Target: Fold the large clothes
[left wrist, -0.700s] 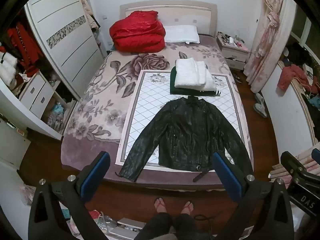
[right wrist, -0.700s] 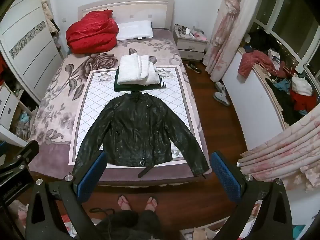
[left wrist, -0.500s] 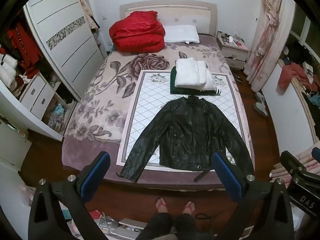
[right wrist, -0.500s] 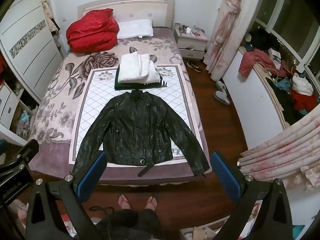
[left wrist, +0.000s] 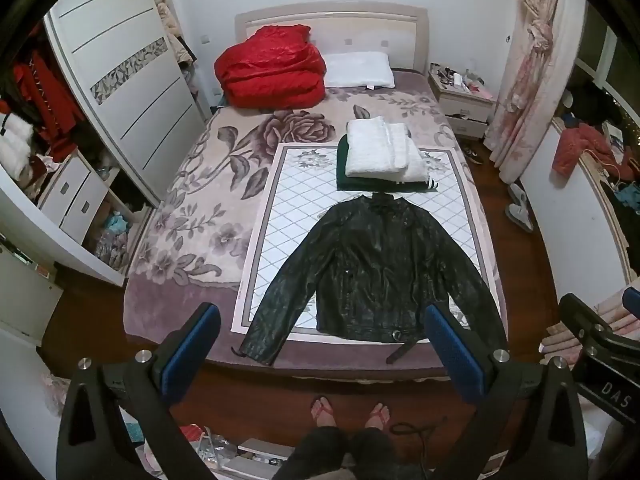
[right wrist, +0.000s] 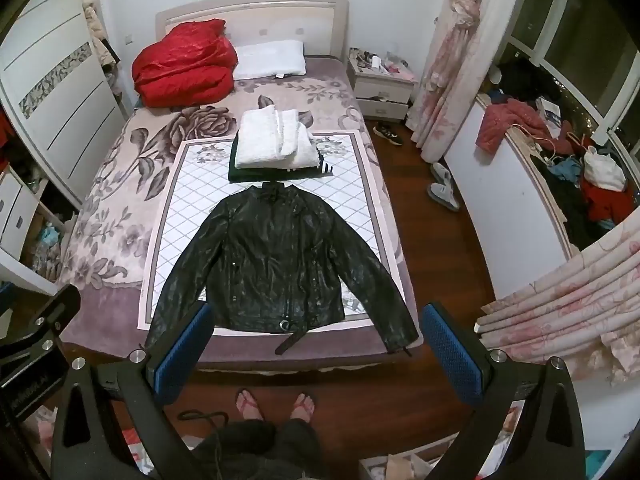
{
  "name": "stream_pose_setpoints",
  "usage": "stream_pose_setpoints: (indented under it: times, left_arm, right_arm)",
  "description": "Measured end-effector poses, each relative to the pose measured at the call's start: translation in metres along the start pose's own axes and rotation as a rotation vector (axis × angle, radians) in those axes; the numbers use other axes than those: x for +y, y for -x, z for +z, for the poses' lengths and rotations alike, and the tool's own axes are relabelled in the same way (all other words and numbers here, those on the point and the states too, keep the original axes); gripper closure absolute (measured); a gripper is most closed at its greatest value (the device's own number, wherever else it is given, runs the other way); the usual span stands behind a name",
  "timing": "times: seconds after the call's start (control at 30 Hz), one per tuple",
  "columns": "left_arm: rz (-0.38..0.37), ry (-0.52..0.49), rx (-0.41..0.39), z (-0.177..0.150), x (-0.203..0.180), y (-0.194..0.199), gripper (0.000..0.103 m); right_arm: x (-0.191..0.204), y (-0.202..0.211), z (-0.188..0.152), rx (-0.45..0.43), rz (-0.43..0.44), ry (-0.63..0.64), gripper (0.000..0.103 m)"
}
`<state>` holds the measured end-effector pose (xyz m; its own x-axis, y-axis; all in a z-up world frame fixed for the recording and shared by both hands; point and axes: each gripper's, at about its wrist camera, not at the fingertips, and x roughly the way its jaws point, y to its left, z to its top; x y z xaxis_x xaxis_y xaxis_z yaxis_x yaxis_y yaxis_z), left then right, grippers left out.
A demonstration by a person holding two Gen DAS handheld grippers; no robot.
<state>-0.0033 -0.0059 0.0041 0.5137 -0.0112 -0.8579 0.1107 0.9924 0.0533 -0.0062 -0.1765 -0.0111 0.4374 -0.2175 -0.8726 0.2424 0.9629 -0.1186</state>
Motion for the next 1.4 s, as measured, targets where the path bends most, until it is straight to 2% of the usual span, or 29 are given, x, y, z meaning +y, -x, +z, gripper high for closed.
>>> stream_pose_setpoints:
  times: [0.57, 0.67, 1.4]
  left_arm:
    - [0.002, 0.008, -0.016, 0.001, -0.003, -0.002, 0.000]
    - [0.002, 0.008, -0.017, 0.000, -0.002, 0.009, 0.000]
    - [-0.001, 0.010, -0.029, 0.002, -0.006, 0.016, 0.000]
  right_arm:
    - [-0.011, 0.007, 0.008, -0.009, -0.002, -0.008, 0.000]
    - [-0.011, 0.007, 0.008, -0.010, -0.004, -0.008, 0.000]
    - [-0.012, 0.011, 0.013, -0.019, -0.001, -0.013, 0.000]
